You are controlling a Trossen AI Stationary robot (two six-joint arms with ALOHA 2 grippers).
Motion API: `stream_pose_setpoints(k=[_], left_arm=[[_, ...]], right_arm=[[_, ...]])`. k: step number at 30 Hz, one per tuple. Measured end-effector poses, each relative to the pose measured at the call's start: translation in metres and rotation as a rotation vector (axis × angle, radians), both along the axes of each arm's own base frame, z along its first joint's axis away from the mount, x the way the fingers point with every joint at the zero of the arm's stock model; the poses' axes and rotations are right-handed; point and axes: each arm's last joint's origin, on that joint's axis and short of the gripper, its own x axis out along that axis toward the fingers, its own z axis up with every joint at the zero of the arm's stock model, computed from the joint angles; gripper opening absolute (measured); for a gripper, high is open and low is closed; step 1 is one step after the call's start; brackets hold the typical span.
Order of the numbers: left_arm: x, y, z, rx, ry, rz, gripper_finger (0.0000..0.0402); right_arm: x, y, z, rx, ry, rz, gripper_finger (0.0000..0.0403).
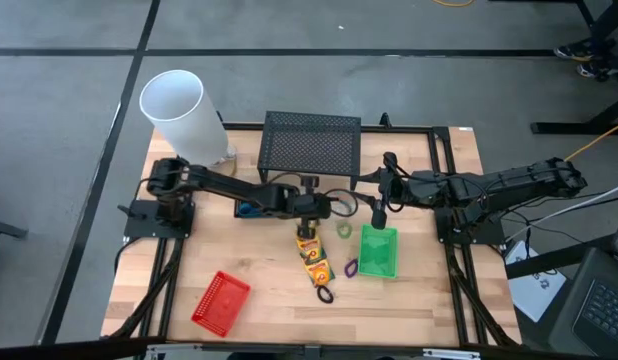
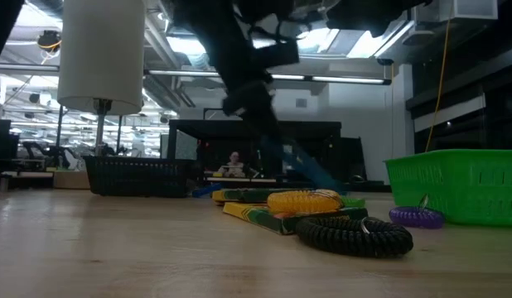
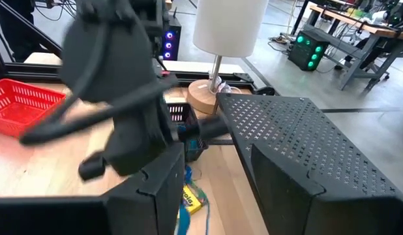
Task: Pick & Place Office Desk Supplies
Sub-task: Put the blue rubberband into the black bin
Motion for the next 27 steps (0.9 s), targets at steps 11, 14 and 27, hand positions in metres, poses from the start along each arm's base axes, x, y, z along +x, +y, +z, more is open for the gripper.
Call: stream_pose_setpoints(k=[11, 14, 27], left_arm=[[-0.064, -0.020, 0.051, 0.110, 0.103, 0.176, 0.0002], [-0.087, -0.026, 0.065, 0.144, 0.104, 0.249, 0.0002], [-0.135, -0.040, 0.082, 0.172, 0.084, 0.424, 0.0002]], right_arm=[[0.000, 0.000, 0.000, 0.000, 0.001, 0.000, 0.0181], [0.000, 0.000, 0.000, 0.000, 0.001, 0.000, 0.0181], [0.000, 0.000, 0.000, 0.018, -0.007, -0.006, 0.0181]])
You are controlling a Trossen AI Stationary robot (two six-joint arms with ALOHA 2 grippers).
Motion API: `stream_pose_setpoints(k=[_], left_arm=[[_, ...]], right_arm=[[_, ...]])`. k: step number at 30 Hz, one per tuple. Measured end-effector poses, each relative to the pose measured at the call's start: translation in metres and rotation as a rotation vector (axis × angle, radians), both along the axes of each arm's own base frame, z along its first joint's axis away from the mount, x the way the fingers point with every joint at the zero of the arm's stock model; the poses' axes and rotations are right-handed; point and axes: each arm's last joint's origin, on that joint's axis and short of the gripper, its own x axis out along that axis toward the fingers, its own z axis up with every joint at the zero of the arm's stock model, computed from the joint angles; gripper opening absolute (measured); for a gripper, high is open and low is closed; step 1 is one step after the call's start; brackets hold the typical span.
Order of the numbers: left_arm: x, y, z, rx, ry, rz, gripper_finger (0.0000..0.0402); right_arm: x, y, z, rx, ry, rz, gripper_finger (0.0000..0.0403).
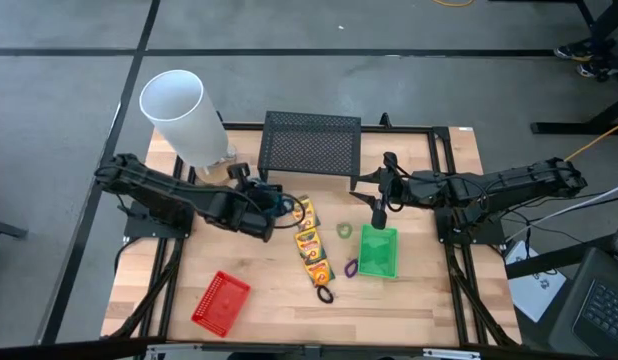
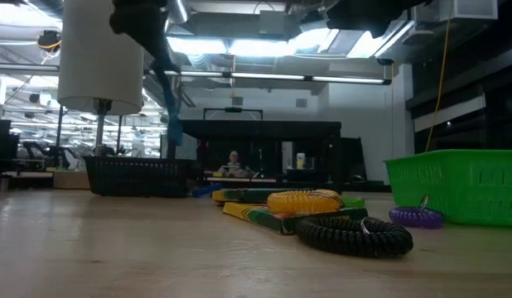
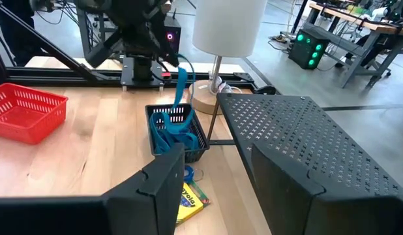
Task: Pick & Place Office Desk Supplies
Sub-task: Put the blue rubberband into the black bin
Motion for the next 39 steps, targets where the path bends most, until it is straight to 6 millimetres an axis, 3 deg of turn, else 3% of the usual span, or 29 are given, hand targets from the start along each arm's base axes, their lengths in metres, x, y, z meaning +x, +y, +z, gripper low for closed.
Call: stream_pose_setpoints(k=[9, 21, 30, 39], left_arm=[[-0.010, 0.011, -0.054, -0.068, 0.112, 0.081, 0.0002], [-0.012, 0.024, -0.116, -0.281, 0.098, 0.057, 0.0003], [-0.016, 0.037, -0.124, -0.318, 0.122, 0.107, 0.0009], [-0.010, 0.033, -0.117, -0.294, 0.069, 0.047, 0.0078]], right_arm=[[0.000, 0.000, 0.000, 0.000, 0.000, 0.000, 0.0180], [0.000, 0.000, 0.000, 0.004, -0.001, -0.003, 0.0180], [0.000, 0.000, 0.000, 0.006, -0.002, -0.005, 0.0180], [0.000, 0.000, 0.000, 0.006, -0.002, -0.005, 0.0180]])
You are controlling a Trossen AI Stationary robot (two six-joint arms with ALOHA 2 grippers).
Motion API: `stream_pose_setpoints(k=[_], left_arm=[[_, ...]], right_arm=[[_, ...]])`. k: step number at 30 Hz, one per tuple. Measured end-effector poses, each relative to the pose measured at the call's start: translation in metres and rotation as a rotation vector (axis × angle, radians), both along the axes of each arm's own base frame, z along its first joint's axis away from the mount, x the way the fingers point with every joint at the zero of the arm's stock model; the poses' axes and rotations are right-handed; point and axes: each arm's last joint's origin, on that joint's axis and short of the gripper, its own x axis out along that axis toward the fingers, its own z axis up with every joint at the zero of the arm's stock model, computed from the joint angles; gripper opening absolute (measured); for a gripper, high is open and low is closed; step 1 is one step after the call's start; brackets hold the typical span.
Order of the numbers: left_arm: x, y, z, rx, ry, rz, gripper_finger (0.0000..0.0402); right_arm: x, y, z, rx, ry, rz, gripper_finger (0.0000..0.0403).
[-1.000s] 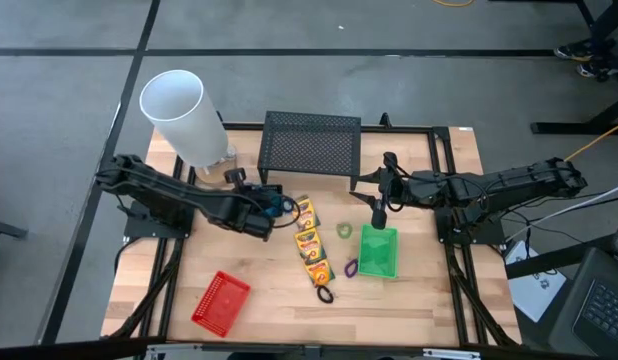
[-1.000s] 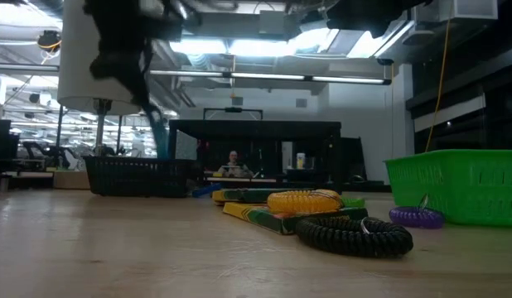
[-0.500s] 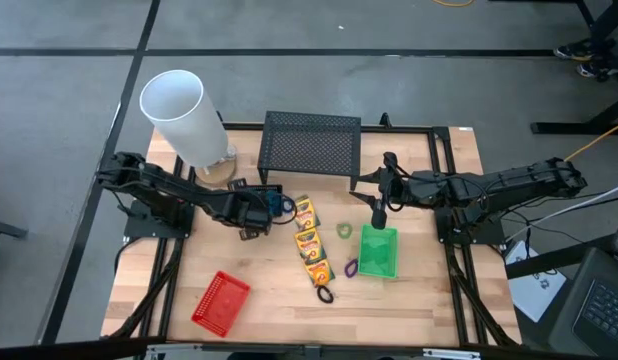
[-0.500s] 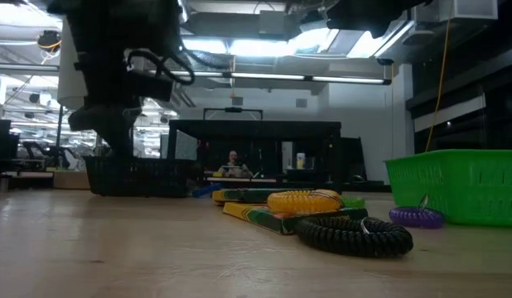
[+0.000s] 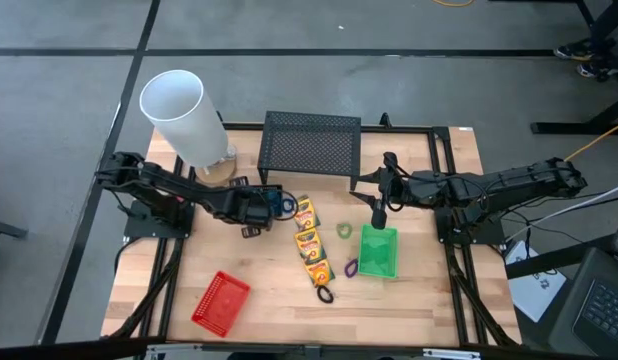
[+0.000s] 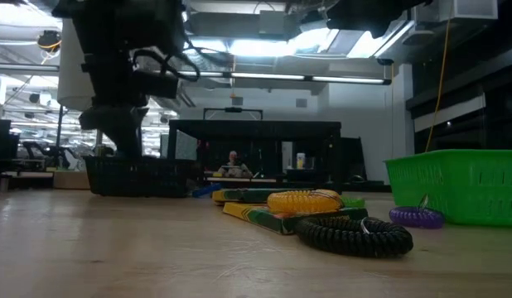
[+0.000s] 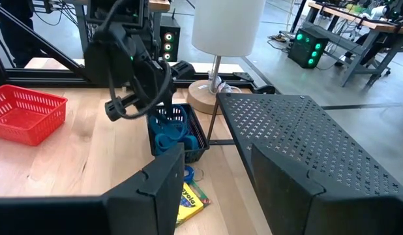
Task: Pick & Place Office Desk Supplies
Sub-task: Put the blue rubberband into the black bin, then adjust the shelf
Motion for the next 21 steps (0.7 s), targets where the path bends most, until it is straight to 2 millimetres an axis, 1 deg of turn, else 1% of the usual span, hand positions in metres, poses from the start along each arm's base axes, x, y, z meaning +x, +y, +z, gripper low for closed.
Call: stream_pose_setpoints(k=[5, 9, 15, 21], left_arm=[[0.006, -0.006, 0.012, 0.009, -0.051, -0.050, 0.0113], [0.011, -0.012, 0.026, 0.018, -0.095, -0.078, 0.0129], [0.011, -0.015, 0.038, 0.035, -0.084, -0.088, 0.0137], [0.012, -0.012, 0.042, 0.164, -0.096, -0.077, 0.0137]], right_arm=[[0.000, 0.000, 0.000, 0.000, 0.000, 0.000, 0.0180], [0.000, 0.000, 0.000, 0.000, 0.003, 0.003, 0.0180], [0.000, 0.000, -0.001, 0.000, 0.007, 0.003, 0.0180], [0.000, 0.000, -0.001, -0.001, 0.007, 0.002, 0.0180]])
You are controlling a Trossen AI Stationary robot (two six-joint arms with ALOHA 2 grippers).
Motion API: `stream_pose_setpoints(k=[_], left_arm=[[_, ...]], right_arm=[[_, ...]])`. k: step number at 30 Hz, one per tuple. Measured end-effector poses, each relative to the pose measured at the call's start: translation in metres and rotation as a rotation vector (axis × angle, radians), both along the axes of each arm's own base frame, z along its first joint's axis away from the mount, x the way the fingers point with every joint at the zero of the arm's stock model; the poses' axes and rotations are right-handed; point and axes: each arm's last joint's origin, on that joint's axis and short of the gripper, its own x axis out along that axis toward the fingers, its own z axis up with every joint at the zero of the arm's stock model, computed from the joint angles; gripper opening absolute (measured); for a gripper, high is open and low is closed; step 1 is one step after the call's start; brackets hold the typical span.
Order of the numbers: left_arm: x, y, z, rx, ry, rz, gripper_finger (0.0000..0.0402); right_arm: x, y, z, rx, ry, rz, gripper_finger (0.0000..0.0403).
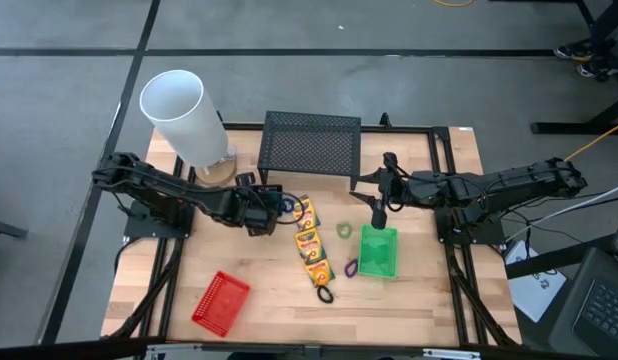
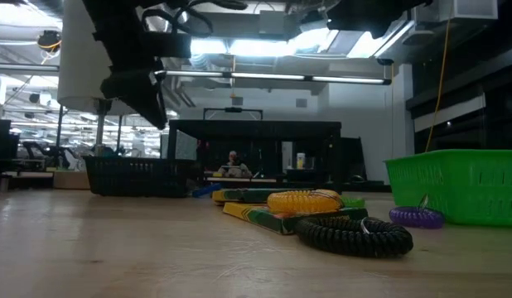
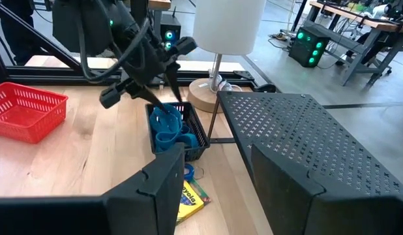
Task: Pick & Place Office Desk Supplies
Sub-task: Adjust the shelf
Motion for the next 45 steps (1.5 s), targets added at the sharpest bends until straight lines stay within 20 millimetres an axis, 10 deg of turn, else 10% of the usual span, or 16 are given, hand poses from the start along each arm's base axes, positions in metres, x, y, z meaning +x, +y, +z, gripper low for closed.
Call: stream_pose_setpoints(k=[17, 24, 45], left_arm=[[0.058, -0.001, 0.050, 0.125, -0.592, -0.326, 0.0127], [0.061, 0.006, 0.053, 0.120, -0.615, -0.374, 0.0109], [0.060, 0.008, 0.049, 0.089, -0.582, -0.364, 0.0086]], right_arm=[[0.010, 0.004, -0.014, 0.029, 0.076, 0.066, 0.0125], [0.028, -0.002, -0.039, 0.002, 0.199, 0.039, 0.0009], [0.020, -0.047, -0.068, 0.184, 0.436, -0.244, 0.0002]])
